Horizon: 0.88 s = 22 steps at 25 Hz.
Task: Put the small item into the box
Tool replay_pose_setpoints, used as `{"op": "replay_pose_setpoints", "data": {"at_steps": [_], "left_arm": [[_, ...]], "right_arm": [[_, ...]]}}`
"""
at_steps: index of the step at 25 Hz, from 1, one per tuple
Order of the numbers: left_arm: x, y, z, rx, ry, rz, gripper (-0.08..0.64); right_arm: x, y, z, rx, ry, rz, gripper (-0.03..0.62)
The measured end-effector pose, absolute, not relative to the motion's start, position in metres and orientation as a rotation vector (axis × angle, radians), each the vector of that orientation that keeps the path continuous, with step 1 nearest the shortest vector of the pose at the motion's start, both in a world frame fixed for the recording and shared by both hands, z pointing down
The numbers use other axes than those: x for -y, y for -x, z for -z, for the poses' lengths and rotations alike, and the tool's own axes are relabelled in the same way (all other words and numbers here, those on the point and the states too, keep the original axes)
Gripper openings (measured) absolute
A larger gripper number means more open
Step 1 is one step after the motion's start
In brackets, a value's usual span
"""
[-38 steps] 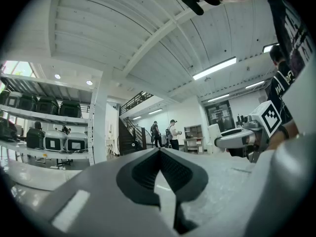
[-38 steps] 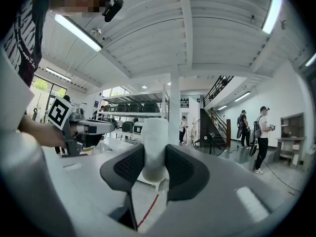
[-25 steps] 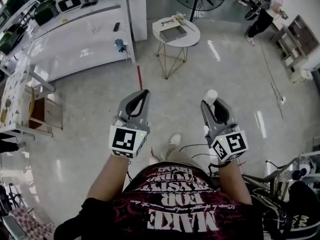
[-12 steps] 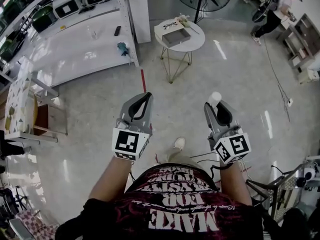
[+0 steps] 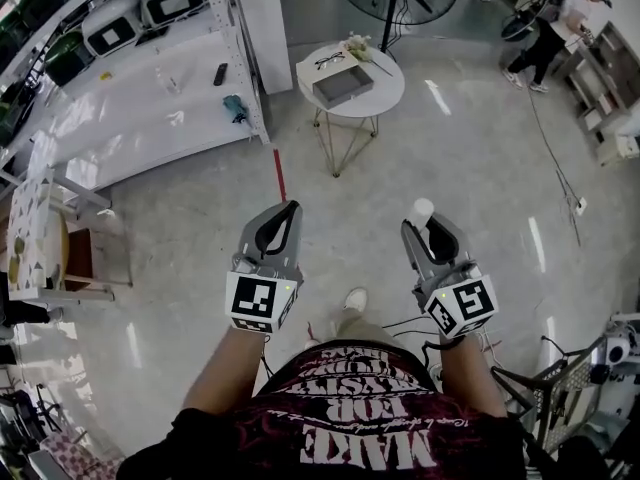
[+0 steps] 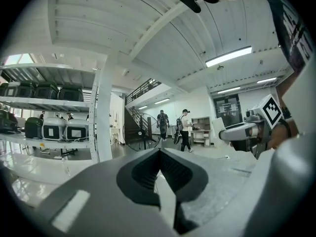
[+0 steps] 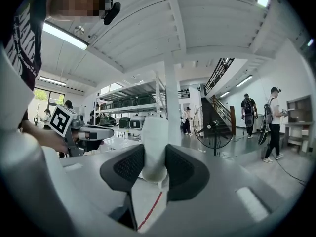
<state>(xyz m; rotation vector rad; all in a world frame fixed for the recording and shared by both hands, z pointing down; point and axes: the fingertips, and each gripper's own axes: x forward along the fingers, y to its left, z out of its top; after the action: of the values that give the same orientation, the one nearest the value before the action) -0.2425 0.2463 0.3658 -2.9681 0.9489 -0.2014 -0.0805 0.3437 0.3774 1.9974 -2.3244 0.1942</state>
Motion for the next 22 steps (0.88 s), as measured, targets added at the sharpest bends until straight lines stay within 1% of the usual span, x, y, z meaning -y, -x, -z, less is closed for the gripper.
{"op": "replay_pose_setpoints", "data": {"at_steps": [5, 18, 22], "left_arm": [[-0.224, 0.223, -0.364, -0.972, 2.963, 0.195, 0.000], [-0.185, 0.146, -0.340, -0.997, 2.922, 0.157, 0.001], [-0.182, 0.130, -0.343, -1.003, 2.923, 0.171, 0.000]], "right_arm": [[-0.321, 0.062, -0.376, 2.352, -1.974, -0.187, 0.160], [-0.280, -0.021, -0.363, 2.406, -1.970, -0.169, 0.160], [-0.269, -0.037, -0.363, 2.420, -1.966, -0.179, 0.160]]}}
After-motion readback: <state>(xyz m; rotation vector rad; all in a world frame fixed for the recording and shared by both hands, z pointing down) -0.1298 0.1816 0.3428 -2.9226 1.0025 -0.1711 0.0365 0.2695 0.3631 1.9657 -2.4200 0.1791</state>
